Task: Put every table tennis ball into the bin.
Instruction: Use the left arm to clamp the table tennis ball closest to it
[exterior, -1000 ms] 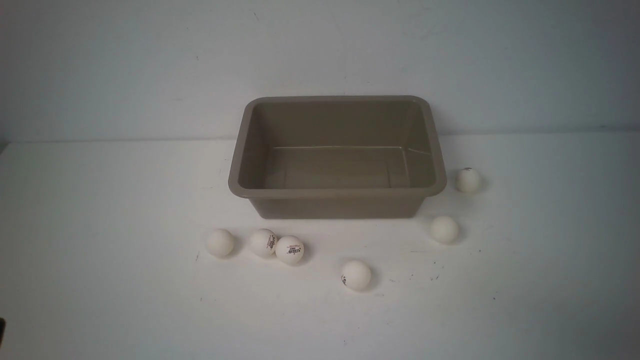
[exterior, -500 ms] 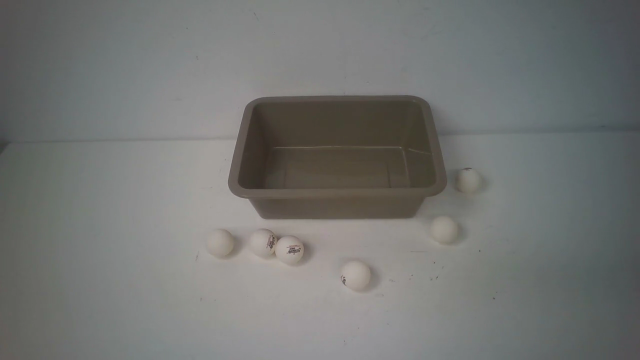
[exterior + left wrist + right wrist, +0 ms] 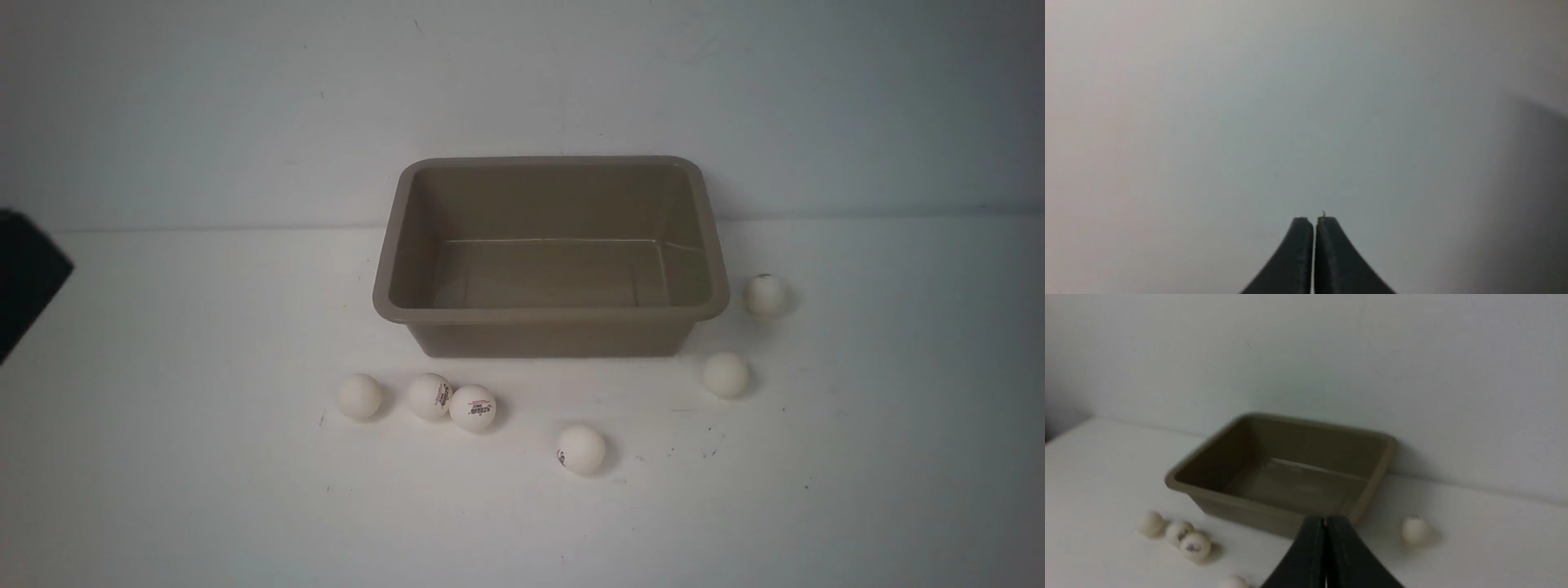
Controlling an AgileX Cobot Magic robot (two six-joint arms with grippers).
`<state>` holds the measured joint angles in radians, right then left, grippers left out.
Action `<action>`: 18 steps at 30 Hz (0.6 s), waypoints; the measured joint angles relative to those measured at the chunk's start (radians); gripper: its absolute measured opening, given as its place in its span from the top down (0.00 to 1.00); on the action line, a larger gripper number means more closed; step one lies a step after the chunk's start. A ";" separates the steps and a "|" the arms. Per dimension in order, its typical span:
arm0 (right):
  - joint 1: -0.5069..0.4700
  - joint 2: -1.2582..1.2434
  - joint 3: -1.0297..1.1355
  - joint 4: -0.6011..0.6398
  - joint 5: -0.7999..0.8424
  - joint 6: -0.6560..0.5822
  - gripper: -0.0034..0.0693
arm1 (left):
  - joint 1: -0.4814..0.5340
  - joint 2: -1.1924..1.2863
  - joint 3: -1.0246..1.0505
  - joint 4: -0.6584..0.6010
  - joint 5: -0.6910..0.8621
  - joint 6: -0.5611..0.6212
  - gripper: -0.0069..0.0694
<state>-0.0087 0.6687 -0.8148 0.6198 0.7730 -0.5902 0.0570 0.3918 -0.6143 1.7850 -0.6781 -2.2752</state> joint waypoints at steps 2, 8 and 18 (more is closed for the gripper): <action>0.000 0.069 -0.056 -0.073 0.013 0.047 0.97 | 0.000 0.089 -0.034 0.002 0.015 0.052 0.91; 0.000 0.191 -0.140 -0.075 0.025 0.062 0.97 | 0.000 0.272 -0.100 0.002 0.158 0.209 0.91; 0.000 0.302 -0.146 0.036 0.028 -0.022 0.97 | -0.004 0.564 -0.138 -0.004 0.468 0.676 0.91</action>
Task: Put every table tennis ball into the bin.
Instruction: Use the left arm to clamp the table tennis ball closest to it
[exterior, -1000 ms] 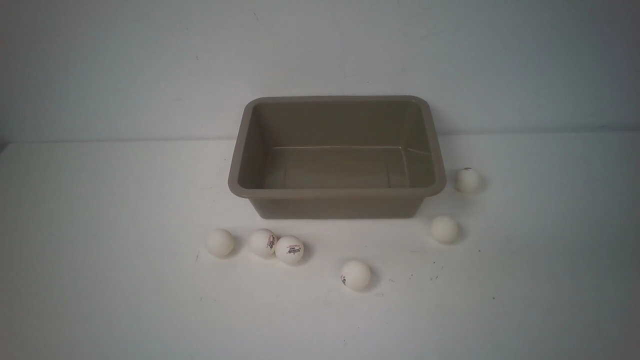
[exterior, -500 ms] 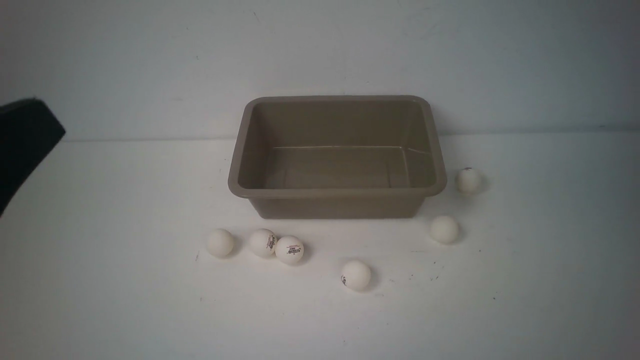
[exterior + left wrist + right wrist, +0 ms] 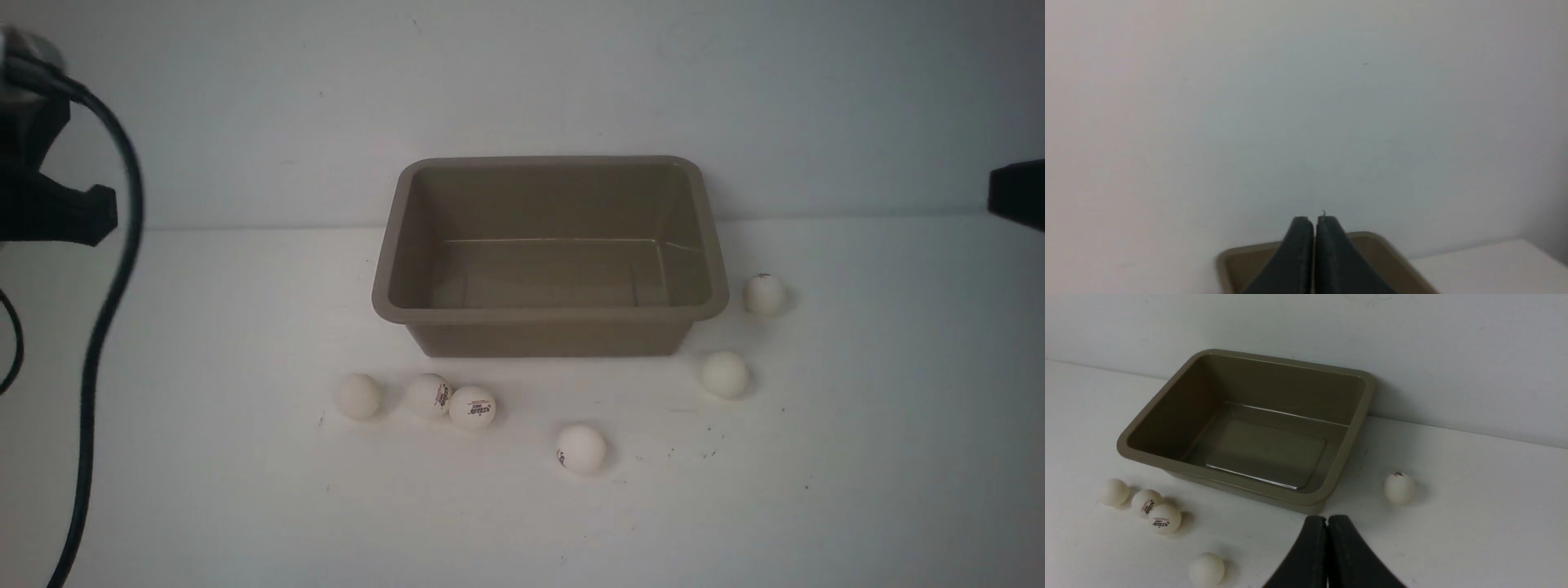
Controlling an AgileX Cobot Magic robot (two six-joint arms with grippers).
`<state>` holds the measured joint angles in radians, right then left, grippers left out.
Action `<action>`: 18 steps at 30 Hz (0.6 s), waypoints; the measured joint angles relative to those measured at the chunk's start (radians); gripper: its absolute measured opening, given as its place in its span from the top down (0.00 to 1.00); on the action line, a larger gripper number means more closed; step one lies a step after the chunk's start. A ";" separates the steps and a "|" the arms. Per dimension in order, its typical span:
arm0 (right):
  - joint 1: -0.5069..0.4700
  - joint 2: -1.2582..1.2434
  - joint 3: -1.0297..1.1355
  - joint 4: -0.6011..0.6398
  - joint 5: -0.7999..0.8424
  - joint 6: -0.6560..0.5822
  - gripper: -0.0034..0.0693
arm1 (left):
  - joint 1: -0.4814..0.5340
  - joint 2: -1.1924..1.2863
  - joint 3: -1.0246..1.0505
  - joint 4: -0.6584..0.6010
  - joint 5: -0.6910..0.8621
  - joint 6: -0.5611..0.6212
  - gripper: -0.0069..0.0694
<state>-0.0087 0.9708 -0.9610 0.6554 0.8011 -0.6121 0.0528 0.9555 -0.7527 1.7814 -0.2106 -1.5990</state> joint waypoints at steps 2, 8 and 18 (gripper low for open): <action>0.000 0.020 0.000 0.003 -0.002 -0.009 0.97 | -0.026 0.076 0.000 -0.009 0.150 0.199 0.91; 0.000 0.043 0.000 0.006 -0.009 -0.069 0.97 | -0.084 0.228 0.000 -0.116 0.428 0.598 0.91; 0.000 0.083 0.000 0.113 -0.019 -0.217 0.97 | -0.251 0.273 -0.003 -1.445 0.785 1.363 0.91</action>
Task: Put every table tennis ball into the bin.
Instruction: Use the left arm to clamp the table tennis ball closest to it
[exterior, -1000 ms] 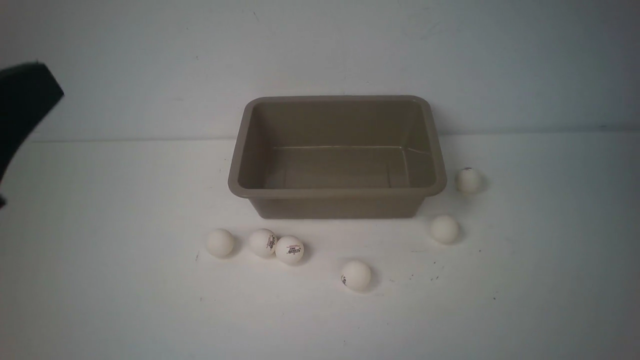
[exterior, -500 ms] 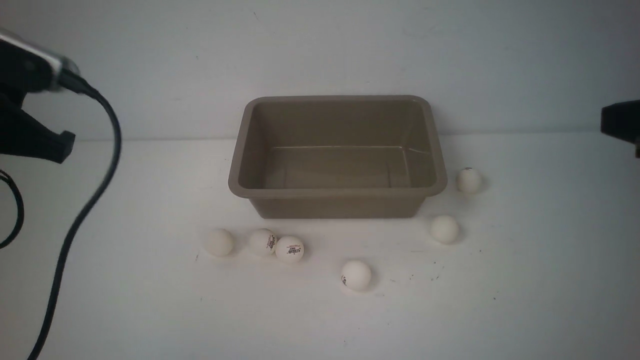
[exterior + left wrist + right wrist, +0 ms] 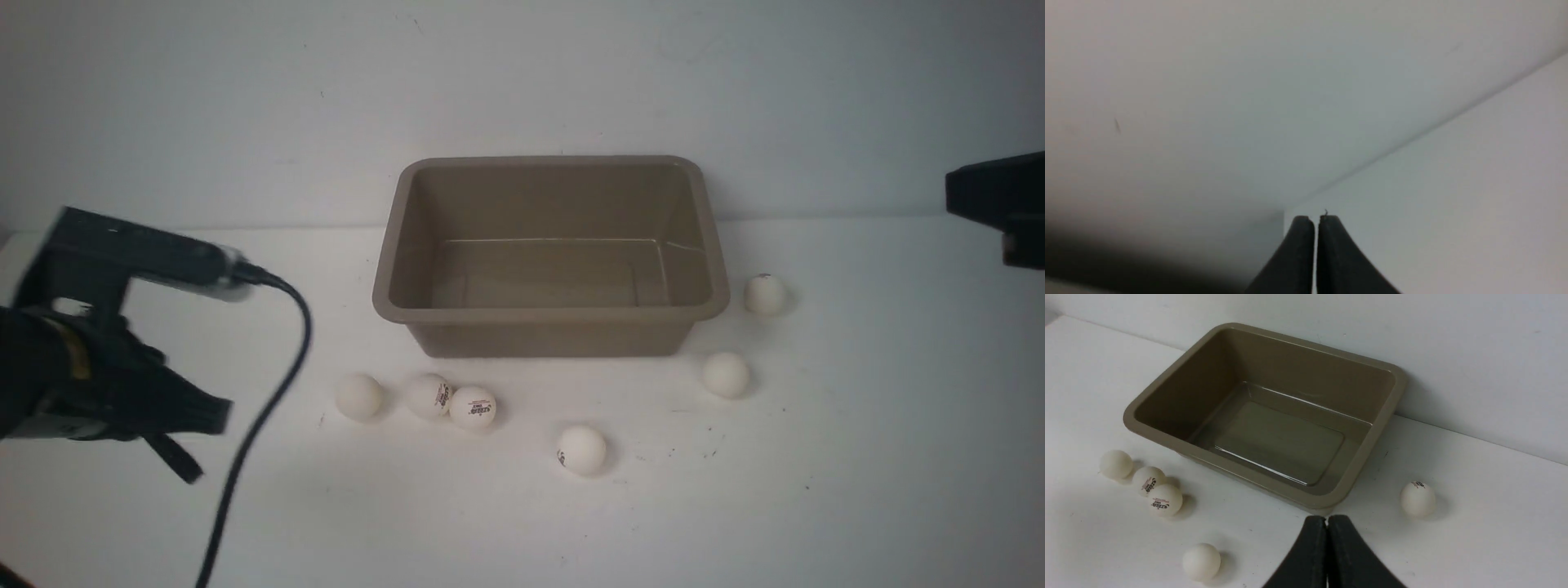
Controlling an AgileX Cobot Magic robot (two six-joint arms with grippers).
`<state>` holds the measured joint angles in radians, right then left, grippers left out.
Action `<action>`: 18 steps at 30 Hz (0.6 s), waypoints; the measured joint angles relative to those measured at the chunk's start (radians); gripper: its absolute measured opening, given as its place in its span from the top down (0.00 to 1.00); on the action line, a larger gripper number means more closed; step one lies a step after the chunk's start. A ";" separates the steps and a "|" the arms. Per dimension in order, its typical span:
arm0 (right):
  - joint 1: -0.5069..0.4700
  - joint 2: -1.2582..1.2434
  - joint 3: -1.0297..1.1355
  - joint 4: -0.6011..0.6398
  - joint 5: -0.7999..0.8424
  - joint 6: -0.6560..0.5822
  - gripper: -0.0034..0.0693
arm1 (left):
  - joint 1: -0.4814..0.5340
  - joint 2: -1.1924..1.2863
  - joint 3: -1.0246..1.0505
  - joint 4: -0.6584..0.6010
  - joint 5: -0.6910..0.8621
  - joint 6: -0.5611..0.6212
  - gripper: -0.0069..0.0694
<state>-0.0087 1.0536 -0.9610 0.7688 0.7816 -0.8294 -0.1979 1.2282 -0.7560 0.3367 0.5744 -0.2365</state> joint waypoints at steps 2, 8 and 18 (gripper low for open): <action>0.000 0.007 0.000 0.023 -0.001 -0.030 0.97 | -0.025 0.000 -0.010 -0.121 -0.033 0.160 0.91; 0.000 0.021 0.000 0.069 0.001 -0.073 0.97 | -0.026 0.040 -0.101 -0.365 -0.158 0.631 0.91; 0.000 0.040 -0.002 0.074 0.027 -0.080 0.97 | 0.037 0.398 -0.349 -0.405 0.069 0.782 0.84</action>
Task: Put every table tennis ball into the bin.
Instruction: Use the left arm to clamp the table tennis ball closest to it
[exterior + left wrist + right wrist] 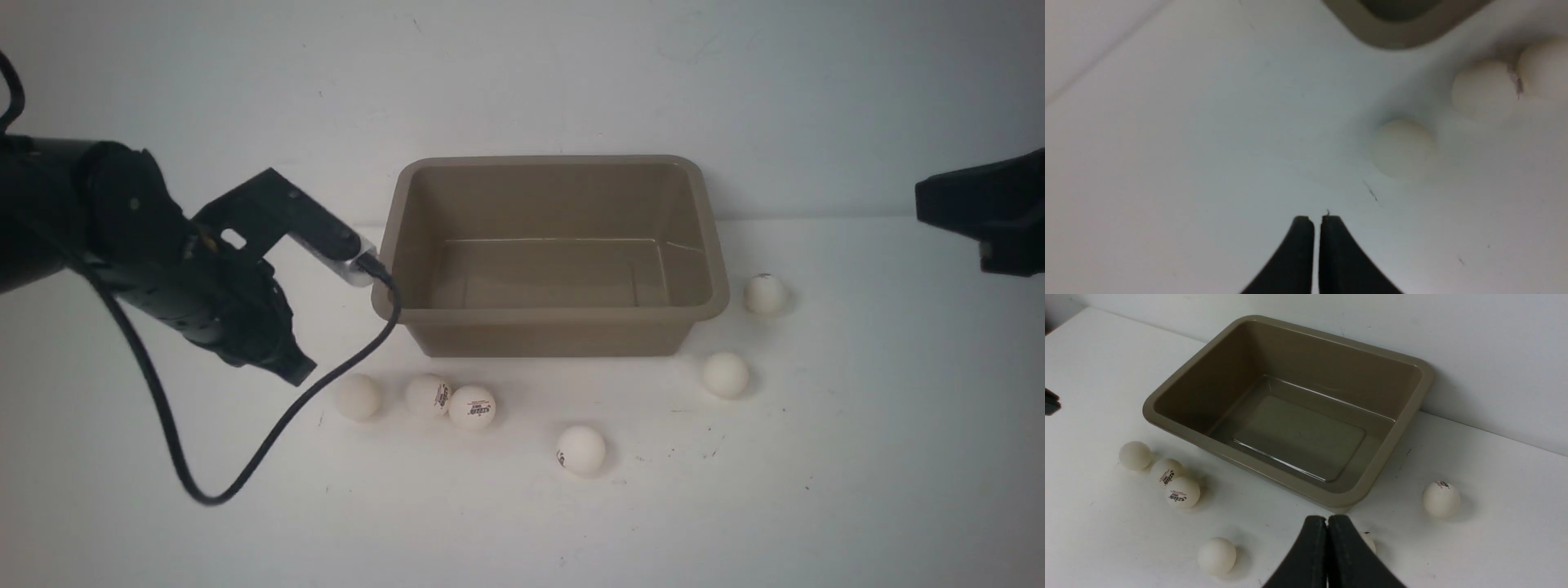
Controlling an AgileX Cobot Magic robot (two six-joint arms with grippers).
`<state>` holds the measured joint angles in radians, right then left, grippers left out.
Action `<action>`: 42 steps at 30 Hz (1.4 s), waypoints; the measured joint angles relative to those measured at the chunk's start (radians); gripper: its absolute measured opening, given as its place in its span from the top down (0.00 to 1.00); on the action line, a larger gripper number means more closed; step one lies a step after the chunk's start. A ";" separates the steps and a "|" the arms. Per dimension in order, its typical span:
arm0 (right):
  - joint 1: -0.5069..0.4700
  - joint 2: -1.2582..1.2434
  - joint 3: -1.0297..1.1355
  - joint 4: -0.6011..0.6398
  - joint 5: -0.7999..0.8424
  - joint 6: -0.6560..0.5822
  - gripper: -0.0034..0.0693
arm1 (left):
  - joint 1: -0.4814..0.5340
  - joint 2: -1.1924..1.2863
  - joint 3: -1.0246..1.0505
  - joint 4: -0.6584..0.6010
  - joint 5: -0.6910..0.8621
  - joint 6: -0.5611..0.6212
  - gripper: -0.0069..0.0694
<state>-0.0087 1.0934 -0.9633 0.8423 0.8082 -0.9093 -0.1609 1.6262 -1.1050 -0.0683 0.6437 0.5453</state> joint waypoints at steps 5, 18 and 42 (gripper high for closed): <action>0.000 0.000 0.000 0.000 0.008 -0.001 0.97 | 0.000 0.093 -0.141 -0.073 0.068 0.001 0.64; 0.000 0.000 0.000 0.001 0.020 -0.002 0.97 | 0.000 0.217 -0.189 -0.167 0.117 -0.018 0.27; 0.000 0.000 0.000 0.001 0.036 -0.001 0.97 | 0.000 0.371 -0.193 -0.284 0.065 0.036 0.28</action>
<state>-0.0087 1.0934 -0.9633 0.8433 0.8446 -0.9103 -0.1609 1.9976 -1.2977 -0.3528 0.7086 0.5813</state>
